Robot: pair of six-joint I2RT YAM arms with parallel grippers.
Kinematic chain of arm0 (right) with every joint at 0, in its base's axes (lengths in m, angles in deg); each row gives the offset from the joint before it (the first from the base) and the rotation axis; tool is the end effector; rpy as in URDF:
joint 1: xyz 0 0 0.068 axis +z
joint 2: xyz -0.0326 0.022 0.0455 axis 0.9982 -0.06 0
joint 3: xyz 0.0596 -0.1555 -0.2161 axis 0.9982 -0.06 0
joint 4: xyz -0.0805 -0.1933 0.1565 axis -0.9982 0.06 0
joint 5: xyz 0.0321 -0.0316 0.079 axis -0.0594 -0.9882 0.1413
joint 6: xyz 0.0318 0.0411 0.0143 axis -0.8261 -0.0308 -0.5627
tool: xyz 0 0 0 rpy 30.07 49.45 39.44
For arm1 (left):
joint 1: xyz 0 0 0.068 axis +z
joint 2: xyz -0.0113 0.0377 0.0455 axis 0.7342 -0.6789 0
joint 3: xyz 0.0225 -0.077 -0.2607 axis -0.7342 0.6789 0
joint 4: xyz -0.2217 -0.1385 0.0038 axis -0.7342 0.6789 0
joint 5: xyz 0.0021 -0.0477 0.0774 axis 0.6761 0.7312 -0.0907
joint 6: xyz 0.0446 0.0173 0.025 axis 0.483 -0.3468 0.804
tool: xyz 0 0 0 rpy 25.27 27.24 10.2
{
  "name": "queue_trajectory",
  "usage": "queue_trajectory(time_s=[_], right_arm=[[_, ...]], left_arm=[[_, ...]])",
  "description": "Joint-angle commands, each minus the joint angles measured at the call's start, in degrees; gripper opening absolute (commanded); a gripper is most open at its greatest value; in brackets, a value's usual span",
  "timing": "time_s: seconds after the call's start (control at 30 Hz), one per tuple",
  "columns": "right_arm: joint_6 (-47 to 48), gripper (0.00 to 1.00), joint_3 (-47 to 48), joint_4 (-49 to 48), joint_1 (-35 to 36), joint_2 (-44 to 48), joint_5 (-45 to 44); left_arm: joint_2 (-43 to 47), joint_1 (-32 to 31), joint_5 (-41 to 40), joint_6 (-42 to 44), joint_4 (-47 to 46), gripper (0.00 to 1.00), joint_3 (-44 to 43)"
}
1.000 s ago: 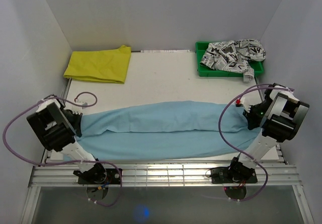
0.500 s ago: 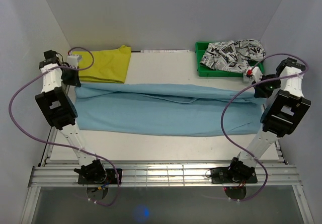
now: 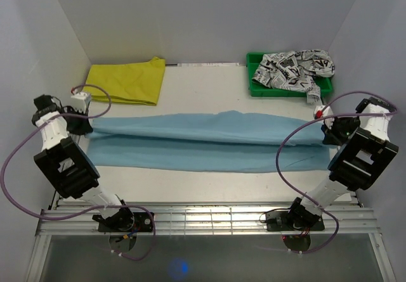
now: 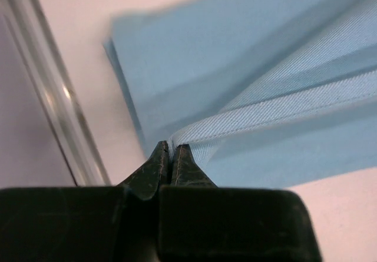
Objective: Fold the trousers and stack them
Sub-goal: Fold the trousers
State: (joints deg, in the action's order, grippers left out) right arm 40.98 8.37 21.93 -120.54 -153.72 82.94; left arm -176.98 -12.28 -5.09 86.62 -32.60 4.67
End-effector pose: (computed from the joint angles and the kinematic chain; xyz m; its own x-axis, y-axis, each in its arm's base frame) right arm 0.2748 -0.1656 0.2529 -0.3461 -0.8254 -0.4459 -0.8828 0.4475 -0.1431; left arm 0.2932 0.1825 0.2707 -0.7388 0.2232 -0.6359 0.3057 0.9519 -0.0210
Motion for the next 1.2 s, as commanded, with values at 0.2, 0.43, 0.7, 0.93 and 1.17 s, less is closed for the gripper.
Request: queue_trajectory(time_s=[0.2, 0.43, 0.7, 0.93, 1.17], right_arm=[[7.21, 0.08, -19.45, -15.99, -2.15, 4.04, -15.18], [-0.71, 0.08, -0.83, -8.45, -1.27, -4.48, -9.56], [1.46, 0.08, 16.06, 4.37, -0.91, -6.16, -3.76], [12.01, 0.08, -11.72, -4.88, -1.79, 8.86, -9.46], [11.41, 0.32, -20.95, -13.27, -1.18, 9.75, -14.30]], left_arm=[[0.55, 5.91, -16.91, 11.82, -14.84, 0.00, 24.36], [-8.07, 5.30, -12.18, -1.89, -9.50, 0.00, 7.86], [-9.84, 5.29, -8.58, -0.94, -1.06, 0.00, -10.44], [-3.95, 8.11, -7.86, 9.42, -0.61, 0.00, -3.88], [-5.88, 7.93, -10.40, 10.59, -1.57, 0.46, 8.52]])
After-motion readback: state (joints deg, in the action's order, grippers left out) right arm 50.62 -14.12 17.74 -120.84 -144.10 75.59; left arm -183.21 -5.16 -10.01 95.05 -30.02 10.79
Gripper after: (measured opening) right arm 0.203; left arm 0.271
